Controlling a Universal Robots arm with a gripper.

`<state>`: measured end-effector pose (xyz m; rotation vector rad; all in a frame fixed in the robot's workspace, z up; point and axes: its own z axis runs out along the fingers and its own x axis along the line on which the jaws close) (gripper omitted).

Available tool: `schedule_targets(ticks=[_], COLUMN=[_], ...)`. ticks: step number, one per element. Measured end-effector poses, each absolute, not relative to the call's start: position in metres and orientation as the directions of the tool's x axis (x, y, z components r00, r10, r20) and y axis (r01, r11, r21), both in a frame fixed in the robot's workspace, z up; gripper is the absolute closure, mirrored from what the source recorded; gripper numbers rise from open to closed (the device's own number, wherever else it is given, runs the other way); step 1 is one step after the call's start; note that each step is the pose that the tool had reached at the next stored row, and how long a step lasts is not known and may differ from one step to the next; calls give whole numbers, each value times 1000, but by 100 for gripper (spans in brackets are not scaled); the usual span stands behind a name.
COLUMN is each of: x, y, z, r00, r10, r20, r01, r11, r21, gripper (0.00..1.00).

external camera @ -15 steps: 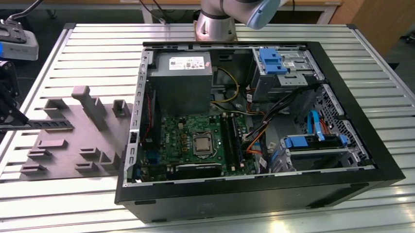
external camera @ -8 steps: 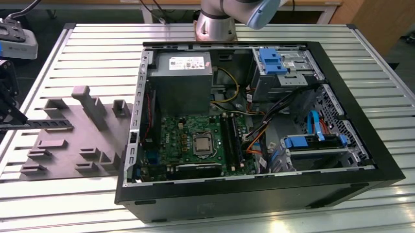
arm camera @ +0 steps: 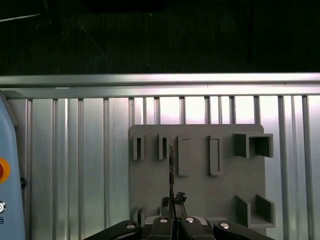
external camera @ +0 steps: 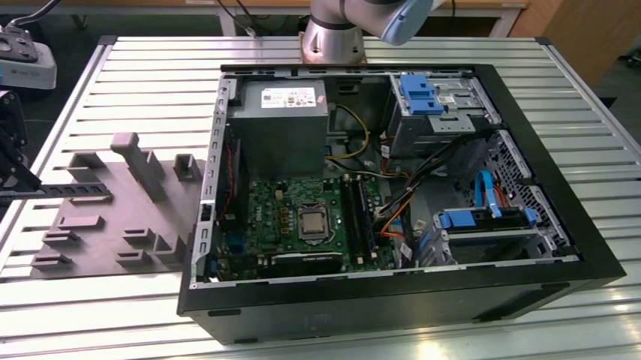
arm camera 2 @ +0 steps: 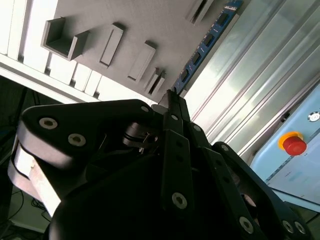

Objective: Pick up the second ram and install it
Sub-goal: 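Pick up the second ram and move it above second insertion slot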

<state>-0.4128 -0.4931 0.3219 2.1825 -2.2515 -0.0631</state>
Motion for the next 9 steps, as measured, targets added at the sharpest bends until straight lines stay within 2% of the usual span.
schedule_targets(ticks=[9], x=[-413], y=[-493], z=[324], r00=[-31], r10=[-999], r20=[-24], r01=[-999], r11=[31], r21=[33], gripper=[88])
